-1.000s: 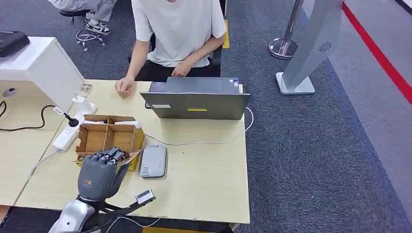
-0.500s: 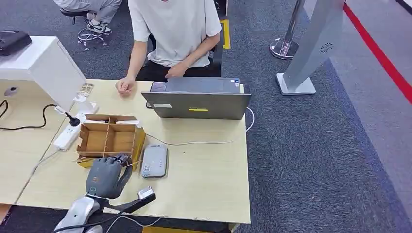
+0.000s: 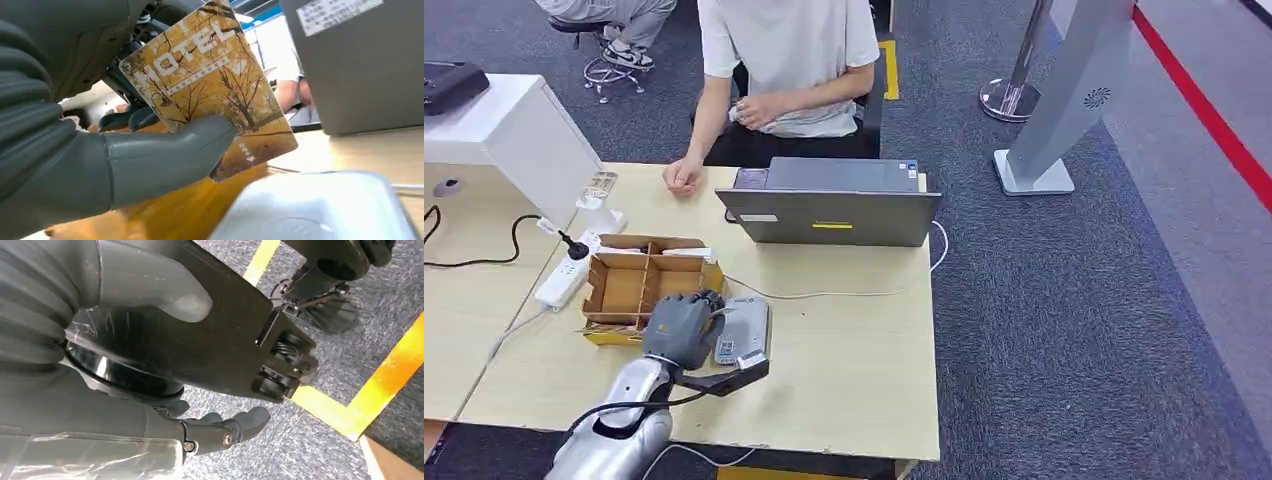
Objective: Pass the card to the sensor for recognition and then transmit it.
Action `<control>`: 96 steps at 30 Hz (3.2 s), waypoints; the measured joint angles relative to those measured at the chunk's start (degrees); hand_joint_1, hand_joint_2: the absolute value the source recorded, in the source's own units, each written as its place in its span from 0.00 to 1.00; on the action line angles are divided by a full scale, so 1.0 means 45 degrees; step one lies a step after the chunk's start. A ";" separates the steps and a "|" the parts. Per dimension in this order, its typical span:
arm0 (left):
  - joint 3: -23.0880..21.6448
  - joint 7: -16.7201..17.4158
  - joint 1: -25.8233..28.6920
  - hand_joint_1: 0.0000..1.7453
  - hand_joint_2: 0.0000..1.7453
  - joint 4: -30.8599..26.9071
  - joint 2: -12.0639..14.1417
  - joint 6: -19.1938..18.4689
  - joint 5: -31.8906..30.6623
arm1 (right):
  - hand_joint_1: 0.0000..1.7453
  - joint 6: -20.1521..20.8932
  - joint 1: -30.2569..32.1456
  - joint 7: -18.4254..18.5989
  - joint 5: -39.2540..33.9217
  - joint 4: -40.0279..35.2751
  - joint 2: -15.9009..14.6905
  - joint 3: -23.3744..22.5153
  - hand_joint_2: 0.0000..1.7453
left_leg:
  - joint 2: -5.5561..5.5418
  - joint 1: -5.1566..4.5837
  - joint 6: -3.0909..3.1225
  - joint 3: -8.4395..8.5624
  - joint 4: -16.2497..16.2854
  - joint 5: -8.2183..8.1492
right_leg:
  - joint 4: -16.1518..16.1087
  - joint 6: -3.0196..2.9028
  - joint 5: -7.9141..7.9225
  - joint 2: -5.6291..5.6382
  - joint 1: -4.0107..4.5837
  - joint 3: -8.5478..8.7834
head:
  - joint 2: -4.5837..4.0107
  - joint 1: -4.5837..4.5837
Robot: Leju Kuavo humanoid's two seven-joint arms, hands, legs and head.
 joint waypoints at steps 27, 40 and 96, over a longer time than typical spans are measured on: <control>-0.0466 -0.0155 -0.1949 1.00 1.00 0.3054 -0.0956 -0.1159 0.0466 | 0.00 0.0228 0.0005 -0.0175 0.0165 0.0000 0.0000 0.0005 1.00 | -0.0062 0.0000 0.0001 0.0044 -0.0010 0.0011 | 0.0002 -0.0001 -0.0004 -0.0070 0.0000 0.0067 | 0.0000 0.0000; -0.0879 0.0146 -0.1379 1.00 1.00 0.1664 -0.0466 -0.1690 0.0587 | 0.00 0.0136 0.0007 -0.0238 0.0175 0.0000 0.0000 0.0005 1.00 | -0.0070 0.0001 -0.0015 0.0053 -0.0011 0.0056 | 0.0007 -0.0004 0.0016 -0.0071 0.0001 0.0074 | 0.0000 0.0000; -0.1995 0.0913 -0.0952 1.00 1.00 0.1047 -0.0619 -0.1195 -0.2283 | 0.00 0.0092 0.0007 0.0000 0.0641 0.0005 0.0000 0.0000 1.00 | -0.0066 0.0000 -0.0019 -0.0008 -0.0008 0.0051 | 0.0002 -0.0004 0.0015 -0.0062 0.0000 0.0005 | 0.0000 0.0000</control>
